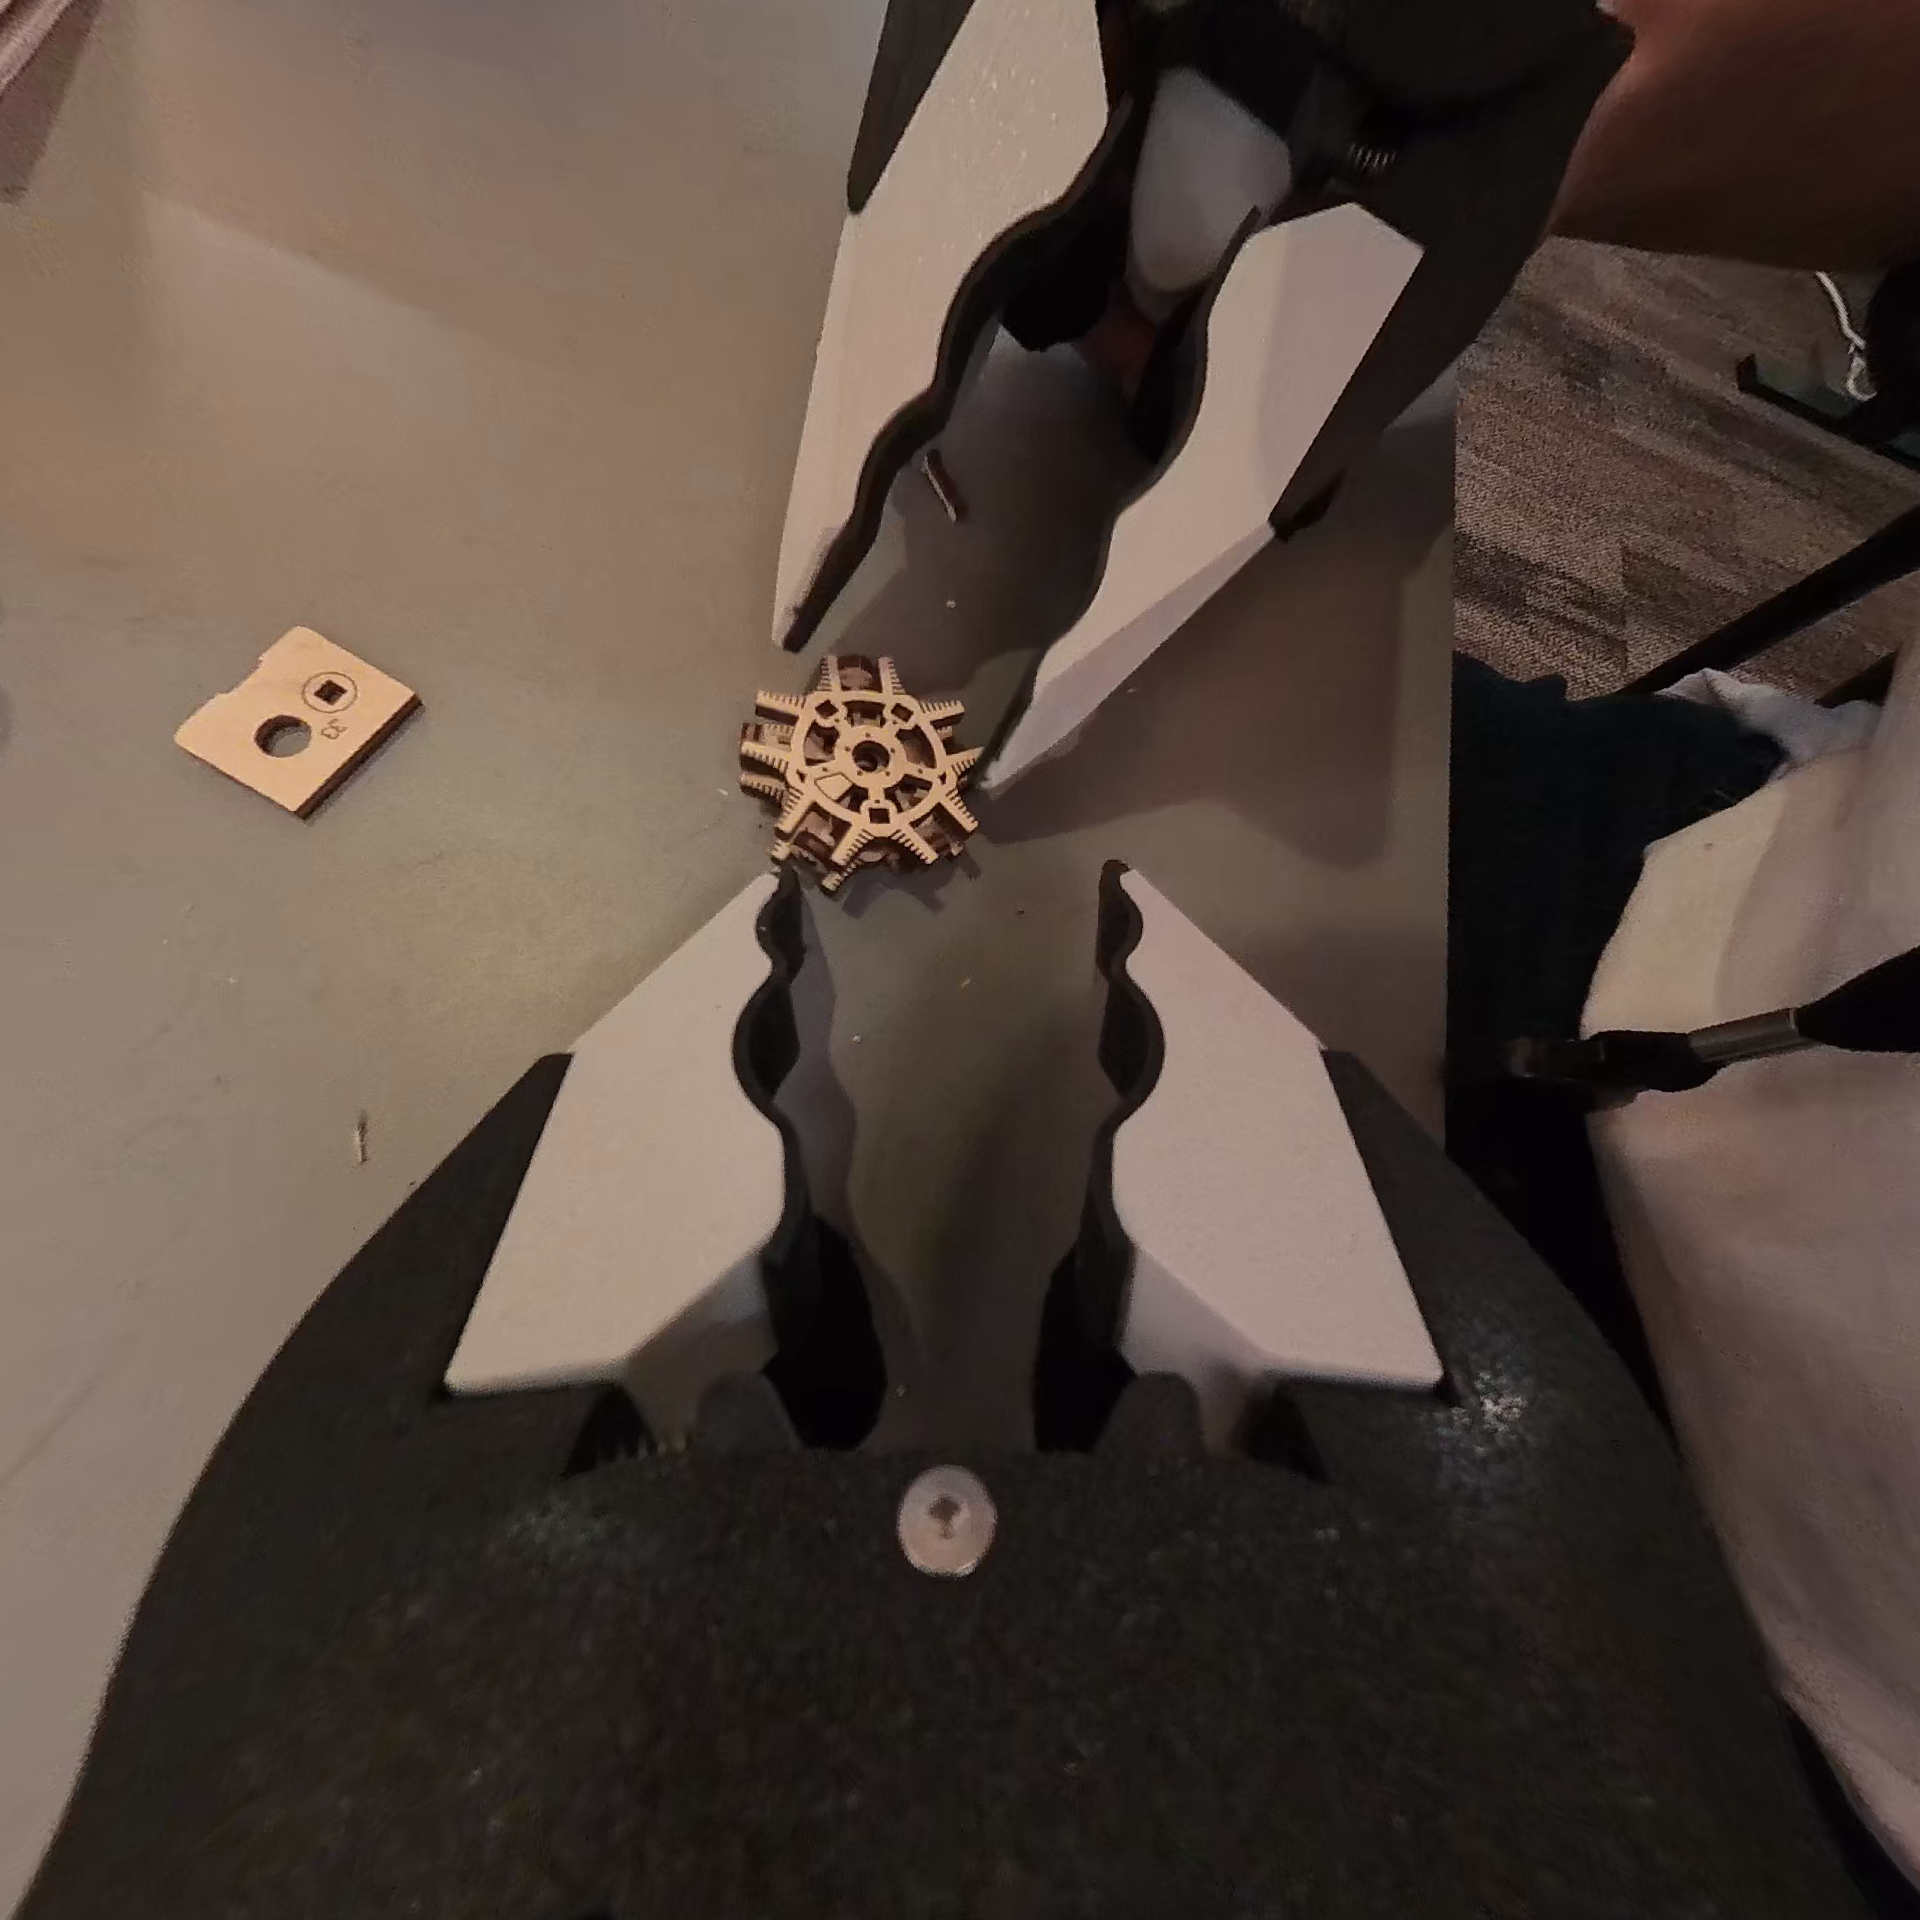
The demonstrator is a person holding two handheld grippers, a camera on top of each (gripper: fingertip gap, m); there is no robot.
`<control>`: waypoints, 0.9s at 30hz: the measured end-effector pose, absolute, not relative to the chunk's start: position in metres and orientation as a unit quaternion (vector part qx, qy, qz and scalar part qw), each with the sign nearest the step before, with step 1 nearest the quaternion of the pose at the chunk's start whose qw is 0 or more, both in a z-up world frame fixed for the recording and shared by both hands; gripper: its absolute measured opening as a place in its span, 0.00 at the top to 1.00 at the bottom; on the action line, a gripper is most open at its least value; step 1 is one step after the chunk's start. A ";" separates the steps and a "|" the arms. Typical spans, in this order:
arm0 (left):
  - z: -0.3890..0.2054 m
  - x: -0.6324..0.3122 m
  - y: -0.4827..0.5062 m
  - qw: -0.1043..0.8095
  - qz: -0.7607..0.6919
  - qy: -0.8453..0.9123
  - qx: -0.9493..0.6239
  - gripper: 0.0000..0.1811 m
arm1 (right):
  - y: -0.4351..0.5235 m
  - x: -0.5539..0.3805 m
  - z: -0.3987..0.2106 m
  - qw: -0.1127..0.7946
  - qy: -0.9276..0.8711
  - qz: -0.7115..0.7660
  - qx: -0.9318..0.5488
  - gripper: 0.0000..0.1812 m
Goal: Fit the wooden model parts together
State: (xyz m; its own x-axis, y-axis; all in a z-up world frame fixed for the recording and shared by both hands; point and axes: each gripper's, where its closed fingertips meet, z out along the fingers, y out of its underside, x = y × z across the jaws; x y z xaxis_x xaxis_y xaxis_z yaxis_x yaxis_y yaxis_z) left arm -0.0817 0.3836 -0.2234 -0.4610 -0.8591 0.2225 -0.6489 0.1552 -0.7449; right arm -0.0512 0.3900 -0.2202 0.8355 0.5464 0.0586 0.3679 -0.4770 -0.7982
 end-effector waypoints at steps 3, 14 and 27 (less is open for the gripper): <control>-0.222 -0.081 0.381 0.126 -0.416 0.750 -0.500 0.70 | 0.389 -0.050 -0.220 0.434 -0.265 0.104 -0.855 0.78; -0.223 -0.070 0.390 0.166 -0.392 0.771 -0.475 0.62 | 0.359 0.002 -0.212 0.431 -0.163 0.096 -0.882 0.78; -0.210 -0.058 0.378 0.198 -0.408 0.762 -0.463 0.69 | 0.337 0.018 -0.210 0.451 -0.091 -0.058 -0.886 0.91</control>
